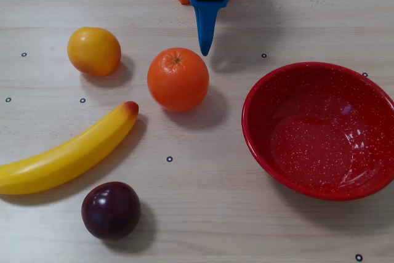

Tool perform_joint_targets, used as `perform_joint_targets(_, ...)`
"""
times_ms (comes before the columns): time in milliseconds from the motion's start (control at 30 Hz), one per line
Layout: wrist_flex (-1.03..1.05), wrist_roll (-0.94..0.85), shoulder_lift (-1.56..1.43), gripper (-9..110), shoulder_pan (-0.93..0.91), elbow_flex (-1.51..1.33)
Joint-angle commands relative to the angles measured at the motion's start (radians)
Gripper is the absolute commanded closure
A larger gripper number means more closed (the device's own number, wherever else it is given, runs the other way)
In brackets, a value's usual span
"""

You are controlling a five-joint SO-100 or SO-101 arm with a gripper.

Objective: Put banana in the red bowl.

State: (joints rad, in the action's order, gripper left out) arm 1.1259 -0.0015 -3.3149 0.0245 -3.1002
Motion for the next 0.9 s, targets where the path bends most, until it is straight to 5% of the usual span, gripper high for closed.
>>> perform_joint_targets(0,0.014,-0.028,0.006,102,0.009,0.018)
perform_joint_targets(867,0.186,-0.106,0.206,102,0.046,0.403)
